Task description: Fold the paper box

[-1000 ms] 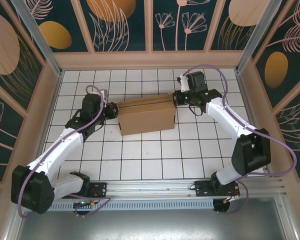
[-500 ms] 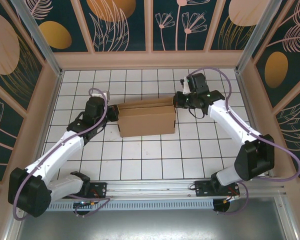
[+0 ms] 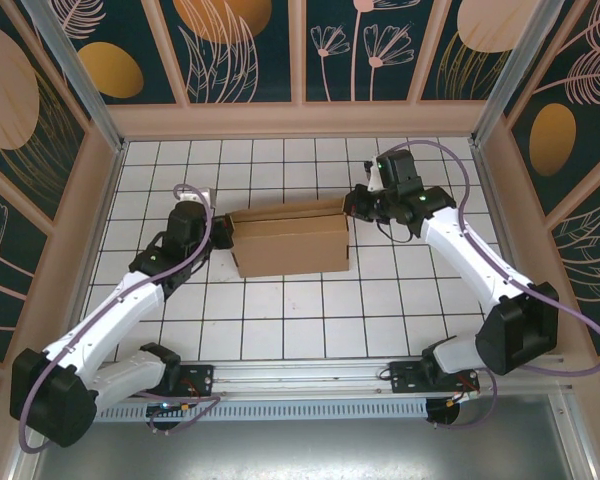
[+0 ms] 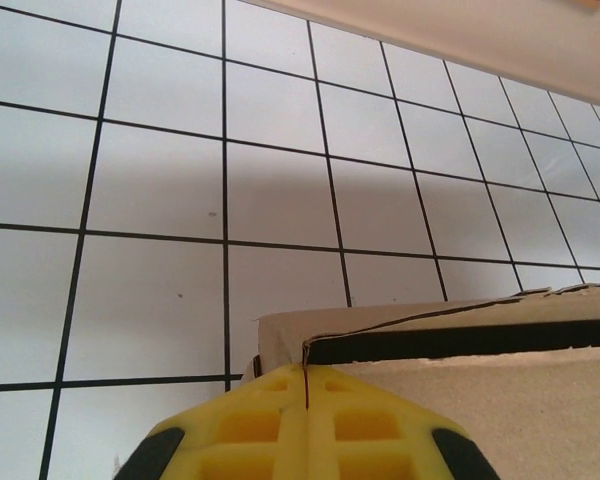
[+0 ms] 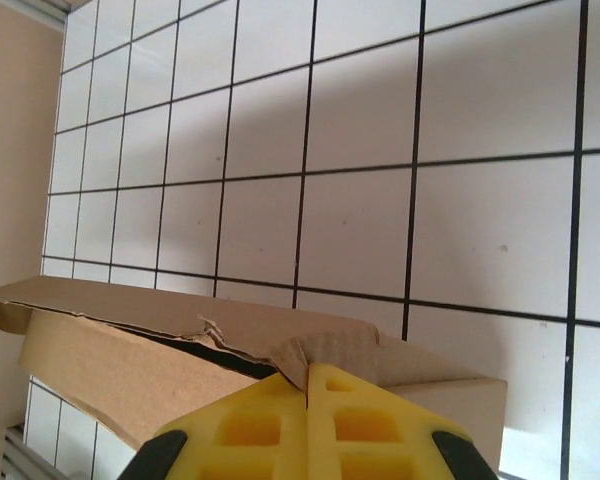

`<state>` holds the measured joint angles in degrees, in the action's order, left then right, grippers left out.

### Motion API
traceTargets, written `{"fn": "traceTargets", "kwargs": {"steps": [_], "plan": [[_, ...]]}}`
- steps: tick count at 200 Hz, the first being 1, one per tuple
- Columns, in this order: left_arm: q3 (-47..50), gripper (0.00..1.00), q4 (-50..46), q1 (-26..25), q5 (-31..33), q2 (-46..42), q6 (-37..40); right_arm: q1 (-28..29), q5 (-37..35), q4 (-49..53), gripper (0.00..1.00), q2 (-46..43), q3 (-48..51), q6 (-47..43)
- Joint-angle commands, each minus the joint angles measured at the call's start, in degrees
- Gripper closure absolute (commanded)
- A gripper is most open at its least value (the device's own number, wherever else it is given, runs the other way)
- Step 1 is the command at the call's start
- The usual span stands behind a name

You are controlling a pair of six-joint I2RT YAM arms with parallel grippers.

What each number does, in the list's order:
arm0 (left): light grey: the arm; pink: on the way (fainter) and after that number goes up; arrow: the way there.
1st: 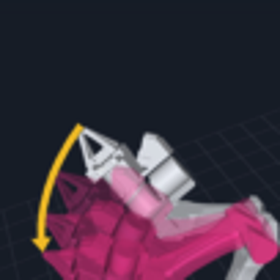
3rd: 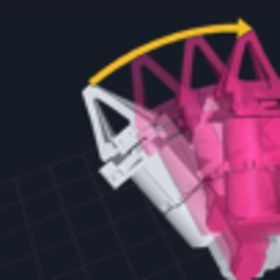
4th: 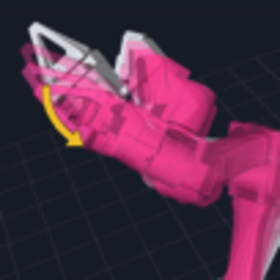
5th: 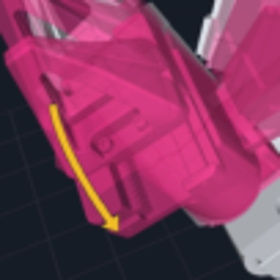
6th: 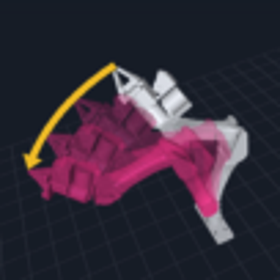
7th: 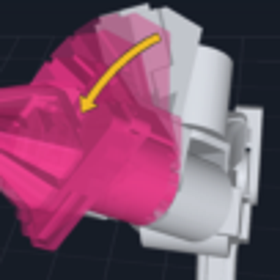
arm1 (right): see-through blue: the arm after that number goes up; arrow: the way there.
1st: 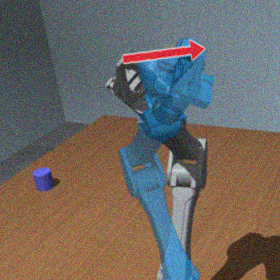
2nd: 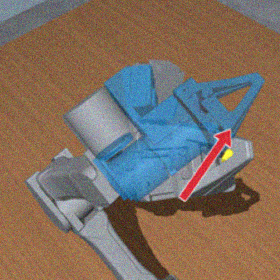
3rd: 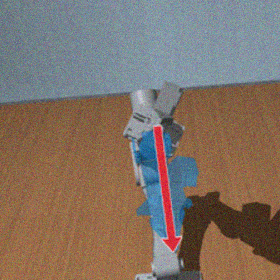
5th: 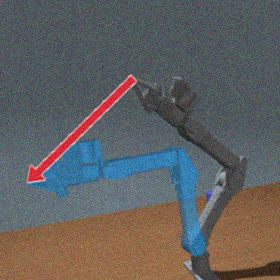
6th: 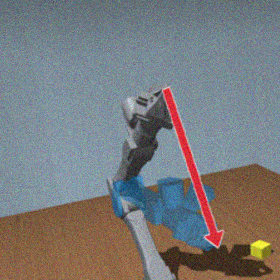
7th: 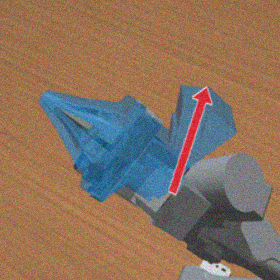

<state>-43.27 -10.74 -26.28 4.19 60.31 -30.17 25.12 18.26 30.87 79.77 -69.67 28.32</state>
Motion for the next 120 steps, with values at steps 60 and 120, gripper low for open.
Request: {"fn": "traceTargets", "kwargs": {"steps": [60,120], "plan": [[1.9,1.0,0.5,-1.4,2.3,-2.8,4.5,1.3,9.7,1.5,1.0,-1.5,1.6,5.0],[3.0,1.0,1.9,-1.4,2.6,-3.5,3.8,1.5,10.5,0.0,1.0,-3.1,3.8,9.2]]}}
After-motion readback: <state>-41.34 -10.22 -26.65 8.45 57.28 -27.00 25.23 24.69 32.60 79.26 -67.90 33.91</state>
